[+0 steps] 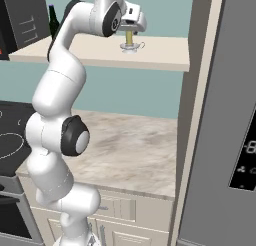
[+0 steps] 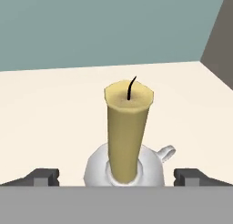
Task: Get the candle and the beer from the cabinet and move them to the dining counter.
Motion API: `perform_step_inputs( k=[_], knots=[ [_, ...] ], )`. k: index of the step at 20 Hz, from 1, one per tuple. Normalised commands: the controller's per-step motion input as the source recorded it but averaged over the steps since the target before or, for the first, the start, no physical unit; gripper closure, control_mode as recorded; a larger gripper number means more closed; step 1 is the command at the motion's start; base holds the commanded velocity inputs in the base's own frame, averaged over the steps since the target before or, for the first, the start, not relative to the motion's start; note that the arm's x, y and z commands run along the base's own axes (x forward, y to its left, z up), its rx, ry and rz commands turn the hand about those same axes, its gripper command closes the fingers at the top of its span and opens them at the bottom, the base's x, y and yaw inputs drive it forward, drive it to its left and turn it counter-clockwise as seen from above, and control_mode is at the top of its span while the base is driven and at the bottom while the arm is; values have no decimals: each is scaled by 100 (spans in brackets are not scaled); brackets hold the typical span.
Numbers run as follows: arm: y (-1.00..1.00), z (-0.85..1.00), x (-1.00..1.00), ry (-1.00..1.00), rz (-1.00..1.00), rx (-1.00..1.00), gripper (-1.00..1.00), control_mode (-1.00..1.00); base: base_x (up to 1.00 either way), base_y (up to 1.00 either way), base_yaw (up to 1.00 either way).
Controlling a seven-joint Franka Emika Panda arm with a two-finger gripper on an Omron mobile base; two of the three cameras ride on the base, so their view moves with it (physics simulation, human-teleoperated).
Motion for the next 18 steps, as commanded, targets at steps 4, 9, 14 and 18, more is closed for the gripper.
perform_step_inputs(
  k=[4, 9, 14, 18],
  knots=[
    [0, -14, 23, -4, 1, 0, -100, -100, 0, 0, 0],
    [0, -17, 13, -2, 0, 0, -100, -100, 0, 0, 0],
    [-1, -11, 12, 0, 0, 0, -100, -100, 0, 0, 0],
    [-3, -15, 18, 0, 0, 0, 100, -100, 0, 0, 0]
  ],
)
